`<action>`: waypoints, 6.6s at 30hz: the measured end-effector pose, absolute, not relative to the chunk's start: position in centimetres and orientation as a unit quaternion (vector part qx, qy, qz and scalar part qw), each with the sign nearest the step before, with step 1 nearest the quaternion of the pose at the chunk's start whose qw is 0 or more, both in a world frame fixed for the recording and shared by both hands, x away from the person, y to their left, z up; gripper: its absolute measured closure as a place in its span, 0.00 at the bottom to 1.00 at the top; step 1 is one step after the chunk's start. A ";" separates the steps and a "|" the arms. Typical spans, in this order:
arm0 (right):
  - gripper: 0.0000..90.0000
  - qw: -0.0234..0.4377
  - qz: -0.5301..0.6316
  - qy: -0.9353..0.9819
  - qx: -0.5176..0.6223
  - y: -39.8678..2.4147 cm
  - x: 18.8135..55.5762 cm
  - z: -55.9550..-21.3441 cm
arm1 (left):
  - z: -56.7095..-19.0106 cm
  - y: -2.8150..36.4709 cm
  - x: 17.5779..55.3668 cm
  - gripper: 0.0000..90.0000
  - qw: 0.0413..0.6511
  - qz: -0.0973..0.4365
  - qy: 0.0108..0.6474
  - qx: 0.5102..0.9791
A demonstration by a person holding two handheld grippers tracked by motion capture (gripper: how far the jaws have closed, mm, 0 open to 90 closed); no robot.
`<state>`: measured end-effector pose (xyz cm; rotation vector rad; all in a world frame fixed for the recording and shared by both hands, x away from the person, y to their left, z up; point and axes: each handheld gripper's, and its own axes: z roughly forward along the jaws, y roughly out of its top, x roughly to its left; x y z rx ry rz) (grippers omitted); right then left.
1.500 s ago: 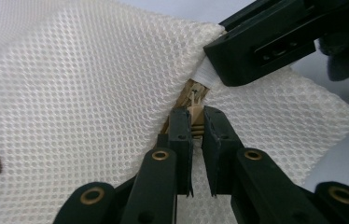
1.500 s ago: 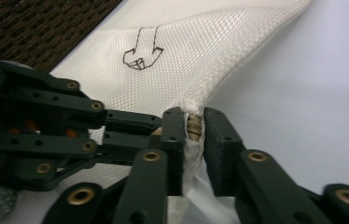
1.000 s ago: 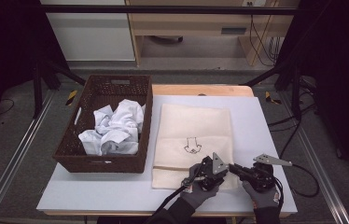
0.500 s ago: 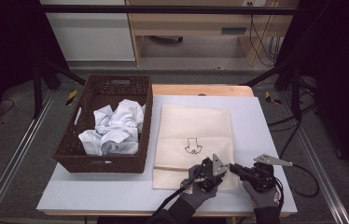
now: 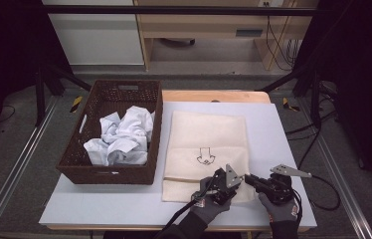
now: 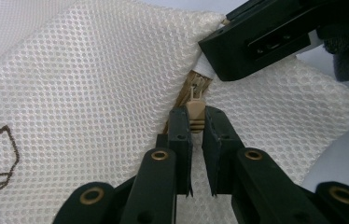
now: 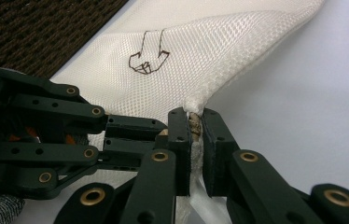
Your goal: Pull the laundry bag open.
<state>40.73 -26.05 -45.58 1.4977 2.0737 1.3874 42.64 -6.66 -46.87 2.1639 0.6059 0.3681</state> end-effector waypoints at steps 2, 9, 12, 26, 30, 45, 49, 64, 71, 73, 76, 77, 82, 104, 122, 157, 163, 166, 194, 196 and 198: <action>0.93 0.119 0.474 0.708 0.510 -25.9 40.7 -45.6 | -46.8 -6.6 42.7 0.90 0.414 0.148 0.240 0.865; 0.93 0.126 0.475 0.699 0.519 -26.3 40.7 -45.4 | -46.9 -6.2 42.8 0.90 0.408 0.147 0.247 0.867; 0.93 0.127 0.476 0.699 0.518 -26.2 40.7 -45.4 | -46.8 -6.1 42.8 0.90 0.404 0.150 0.244 0.869; 0.93 0.136 0.473 0.698 0.520 -26.3 40.7 -45.4 | -47.1 -3.8 42.7 0.90 0.392 0.148 0.254 0.872; 0.93 0.137 0.475 0.696 0.521 -26.5 40.6 -45.4 | -47.1 -3.2 42.7 0.90 0.391 0.146 0.256 0.872; 0.93 0.140 0.472 0.697 0.522 -26.5 40.6 -45.4 | -47.3 -1.1 42.2 0.90 0.379 0.156 0.255 0.876; 0.93 0.142 0.469 0.694 0.527 -26.6 40.6 -45.4 | -47.3 -0.5 42.2 0.90 0.372 0.159 0.259 0.877; 0.93 0.148 0.465 0.693 0.531 -26.8 40.7 -45.5 | -47.5 2.8 42.1 0.90 0.351 0.166 0.274 0.880; 0.93 0.150 0.465 0.693 0.531 -26.8 40.6 -45.5 | -47.4 3.8 42.0 0.90 0.343 0.171 0.278 0.881; 0.93 0.149 0.465 0.692 0.531 -26.8 40.6 -45.5 | -47.3 4.2 42.0 0.90 0.343 0.172 0.276 0.882; 0.93 0.149 0.466 0.693 0.530 -26.8 40.6 -45.5 | -47.2 4.3 41.9 0.90 0.338 0.177 0.276 0.882; 0.93 0.150 0.466 0.693 0.530 -26.8 40.6 -45.5 | -47.2 4.3 42.0 0.90 0.338 0.176 0.276 0.882; 0.93 0.150 0.465 0.692 0.531 -26.9 40.7 -45.6 | -47.3 4.7 42.1 0.90 0.339 0.173 0.279 0.882; 0.93 0.156 0.461 0.690 0.535 -26.9 40.7 -45.6 | -47.0 8.6 42.2 0.90 0.315 0.187 0.301 0.880; 0.93 0.155 0.460 0.691 0.536 -26.9 40.6 -45.6 | -46.6 11.5 41.8 0.90 0.301 0.203 0.316 0.877; 0.58 0.216 0.420 0.704 0.531 -26.6 41.0 -46.8 | -46.1 15.3 40.0 0.76 0.367 0.176 0.361 0.839; 0.66 0.213 0.383 0.721 0.537 -25.8 42.4 -47.4 | -47.1 14.6 39.3 0.72 0.386 0.152 0.366 0.833; 0.71 0.211 0.374 0.726 0.537 -25.6 43.0 -47.8 | -47.7 14.2 39.3 0.72 0.379 0.143 0.370 0.836; 0.81 0.211 0.378 0.713 0.551 -25.7 42.8 -47.8 | -46.8 14.5 39.2 0.79 0.429 0.150 0.360 0.814; 0.74 0.213 0.398 0.704 0.548 -25.9 42.5 -47.4 | -46.6 14.5 39.2 0.77 0.436 0.151 0.360 0.811; 0.68 0.217 0.410 0.699 0.545 -26.0 42.4 -47.2 | -46.5 14.4 39.1 0.73 0.441 0.152 0.358 0.809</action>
